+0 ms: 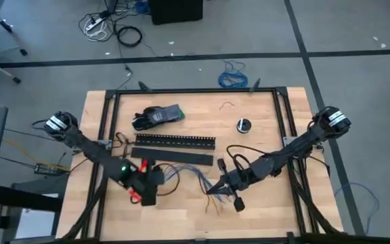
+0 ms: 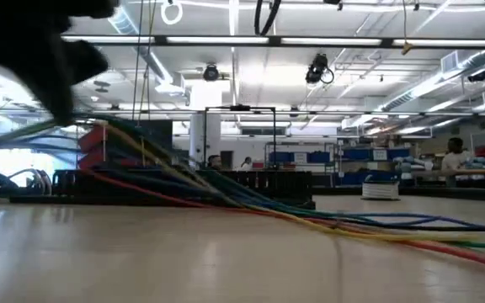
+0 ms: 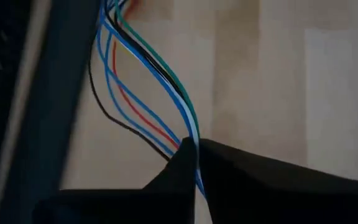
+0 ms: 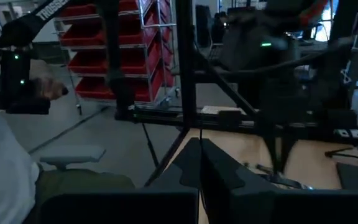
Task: Ziptie cables
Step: Wrap the right black zip tie on the cables
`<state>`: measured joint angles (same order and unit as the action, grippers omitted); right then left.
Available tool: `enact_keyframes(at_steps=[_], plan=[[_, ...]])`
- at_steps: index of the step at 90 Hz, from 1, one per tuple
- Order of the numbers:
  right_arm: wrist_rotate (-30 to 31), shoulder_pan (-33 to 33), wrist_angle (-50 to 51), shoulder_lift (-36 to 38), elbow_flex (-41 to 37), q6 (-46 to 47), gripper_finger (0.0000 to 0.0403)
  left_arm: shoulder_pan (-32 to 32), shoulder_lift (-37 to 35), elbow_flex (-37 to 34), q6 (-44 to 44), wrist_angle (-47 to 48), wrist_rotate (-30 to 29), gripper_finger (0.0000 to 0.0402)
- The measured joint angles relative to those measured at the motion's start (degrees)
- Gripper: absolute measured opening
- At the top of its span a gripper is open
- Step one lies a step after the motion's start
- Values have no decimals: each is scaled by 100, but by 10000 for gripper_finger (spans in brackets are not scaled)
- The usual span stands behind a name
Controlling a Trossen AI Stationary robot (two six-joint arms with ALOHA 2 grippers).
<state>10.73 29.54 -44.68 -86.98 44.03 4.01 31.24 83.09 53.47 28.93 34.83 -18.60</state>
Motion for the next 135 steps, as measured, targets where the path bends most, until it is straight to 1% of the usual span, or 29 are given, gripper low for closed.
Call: enact_keyframes(at_steps=[11, 23, 37, 47, 59, 69, 74, 84, 92, 104, 118, 128, 135], plan=[[-185, -2, 13, -2, 0, 28, 0, -563, 2, 0, -688, -633, 171, 0], [-323, 0, -190, -176, 2, 85, 0, -1057, 7, 0, -1197, -1333, 583, 0], [-906, -158, -1055, -805, 21, 98, 0, -1474, 7, 0, -1414, -2019, 932, 0], [-1550, -353, -1309, -1324, 316, 105, 0, -1736, 9, 0, -1430, -2413, 1251, 0], [-2362, -571, -1366, -1932, 965, 139, 0, -1996, 9, 0, -1129, -2507, 1684, 0], [-3160, -787, -1068, -2356, 1476, 111, 0, -2081, 11, 0, -938, -2531, 1881, 0], [-3406, -901, -750, -2500, 1694, -7, 0, -2091, 11, 0, -921, -2567, 1994, 0], [-3475, -1069, 33, -2645, 1975, -395, 0, -2092, 0, 0, -782, -2750, 2321, 0], [-3467, -1144, 381, -2646, 2085, -713, 0, -2092, 0, 52, -761, -2712, 2436, 0], [-3450, -1203, 426, -2636, 2090, -1064, 0, -2079, -2, 229, -761, -2563, 2445, 0], [-3454, -1276, 434, -2627, 2090, -1171, 0, -2079, -4, 422, -774, -2245, 2405, 0], [-3438, -1285, 459, -2627, 2090, -1260, 0, -2076, -7, 439, -752, -2072, 2383, 0], [-3307, -1272, 512, -2627, 2090, -1400, 0, -2064, -7, 439, -668, -1862, 2387, 0]])
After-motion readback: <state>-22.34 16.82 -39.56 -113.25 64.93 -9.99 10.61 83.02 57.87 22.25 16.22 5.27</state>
